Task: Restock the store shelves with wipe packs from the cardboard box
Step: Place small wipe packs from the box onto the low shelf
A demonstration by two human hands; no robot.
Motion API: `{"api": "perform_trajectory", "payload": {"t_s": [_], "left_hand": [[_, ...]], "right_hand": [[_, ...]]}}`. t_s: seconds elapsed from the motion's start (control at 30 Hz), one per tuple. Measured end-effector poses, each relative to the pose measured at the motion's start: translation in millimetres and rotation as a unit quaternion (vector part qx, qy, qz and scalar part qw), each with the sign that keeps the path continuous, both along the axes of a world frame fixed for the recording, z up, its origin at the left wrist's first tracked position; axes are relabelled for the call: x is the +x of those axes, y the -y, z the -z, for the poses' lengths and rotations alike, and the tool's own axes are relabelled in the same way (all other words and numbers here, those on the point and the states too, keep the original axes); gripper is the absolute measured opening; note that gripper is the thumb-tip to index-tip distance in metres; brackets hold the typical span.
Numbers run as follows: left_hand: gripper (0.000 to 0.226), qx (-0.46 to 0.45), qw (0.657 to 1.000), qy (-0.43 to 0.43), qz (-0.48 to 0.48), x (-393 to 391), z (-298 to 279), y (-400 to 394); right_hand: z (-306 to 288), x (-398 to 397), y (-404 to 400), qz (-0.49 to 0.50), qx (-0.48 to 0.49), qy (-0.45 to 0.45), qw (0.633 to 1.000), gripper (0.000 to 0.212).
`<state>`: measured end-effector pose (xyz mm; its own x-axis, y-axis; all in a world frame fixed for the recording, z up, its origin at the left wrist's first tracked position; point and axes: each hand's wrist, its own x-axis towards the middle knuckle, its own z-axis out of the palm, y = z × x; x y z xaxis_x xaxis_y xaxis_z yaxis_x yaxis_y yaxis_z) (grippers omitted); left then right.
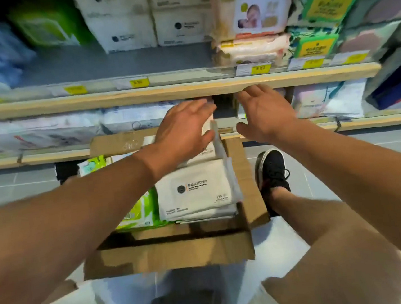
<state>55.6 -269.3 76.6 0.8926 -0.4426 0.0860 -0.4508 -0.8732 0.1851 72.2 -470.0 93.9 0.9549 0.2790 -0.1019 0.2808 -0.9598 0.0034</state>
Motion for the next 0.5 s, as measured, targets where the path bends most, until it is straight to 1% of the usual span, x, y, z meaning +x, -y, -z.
{"api": "perform_trajectory", "payload": {"t_s": [0.13, 0.3, 0.37, 0.5], "left_hand": [[0.058, 0.023, 0.999, 0.018, -0.015, -33.8, -2.3, -71.0], [0.059, 0.008, 0.997, -0.011, -0.081, -64.0, 9.3, -161.1], [0.059, 0.018, 0.994, -0.036, -0.105, -71.1, 16.3, -192.5], [0.061, 0.023, 0.986, -0.064, -0.149, -82.4, 31.5, -244.3]], "right_hand": [[-12.6, -20.0, -65.7, -0.07, -0.008, 0.011, 0.997, 0.07], [-10.2, -33.3, -149.2, -0.148, -0.02, -0.015, 0.989, 0.071], [-5.1, -34.7, -179.8, -0.176, -0.03, -0.028, 0.984, 0.072], [11.8, -34.0, -231.7, -0.208, -0.035, -0.066, 0.975, 0.072]]}}
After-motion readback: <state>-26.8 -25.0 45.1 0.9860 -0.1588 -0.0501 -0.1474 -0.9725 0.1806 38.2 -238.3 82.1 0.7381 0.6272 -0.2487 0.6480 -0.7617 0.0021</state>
